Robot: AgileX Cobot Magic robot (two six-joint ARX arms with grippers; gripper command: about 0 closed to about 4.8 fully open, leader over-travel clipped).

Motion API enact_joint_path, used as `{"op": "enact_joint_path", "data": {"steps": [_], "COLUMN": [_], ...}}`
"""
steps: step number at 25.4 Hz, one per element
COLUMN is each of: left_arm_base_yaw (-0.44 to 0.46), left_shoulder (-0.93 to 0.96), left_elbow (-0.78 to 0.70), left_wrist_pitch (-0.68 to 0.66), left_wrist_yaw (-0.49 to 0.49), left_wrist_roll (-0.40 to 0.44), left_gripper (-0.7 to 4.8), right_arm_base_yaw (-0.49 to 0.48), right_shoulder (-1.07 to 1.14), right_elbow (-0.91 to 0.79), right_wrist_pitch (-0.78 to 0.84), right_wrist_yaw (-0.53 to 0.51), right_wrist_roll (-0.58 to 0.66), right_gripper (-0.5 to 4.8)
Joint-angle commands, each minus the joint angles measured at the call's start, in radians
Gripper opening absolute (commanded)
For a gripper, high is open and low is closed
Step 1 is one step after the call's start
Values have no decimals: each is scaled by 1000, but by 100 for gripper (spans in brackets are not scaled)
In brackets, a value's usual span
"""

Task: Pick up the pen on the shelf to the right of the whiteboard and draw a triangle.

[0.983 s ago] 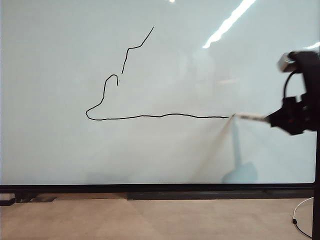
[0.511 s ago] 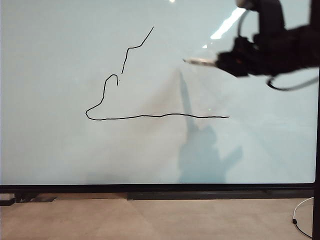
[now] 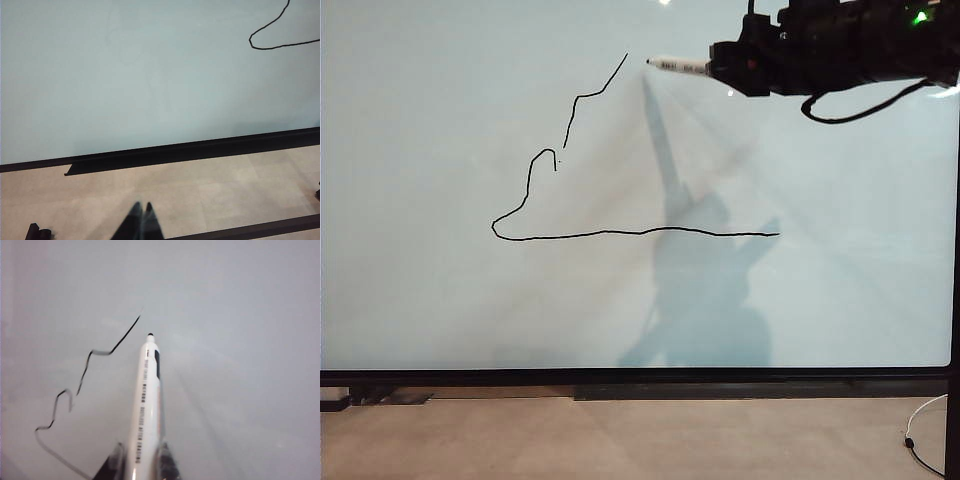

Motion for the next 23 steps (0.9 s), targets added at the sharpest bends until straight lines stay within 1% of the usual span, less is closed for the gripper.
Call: {"op": "enact_joint_path", "data": {"steps": [1,14,23], "left_arm_base_yaw": [0,0,0], "left_shoulder": [0,0,0], "left_elbow": [3,3,3], "left_wrist_pitch": [9,9,9], "left_wrist_yaw": [3,3,3], "left_wrist_roll": [1,1,1], "left_gripper": [-5,-5,-5], "right_arm_base_yaw": [13,20,20], "right_shoulder": [10,56,56], "right_elbow": [46,102,100], "right_wrist_pitch": [-11,-33,-34], "right_wrist_yaw": [-20,-20,10], "right_wrist_roll": [-7,-10,-18], "right_gripper": [-9,-9,-9]}}
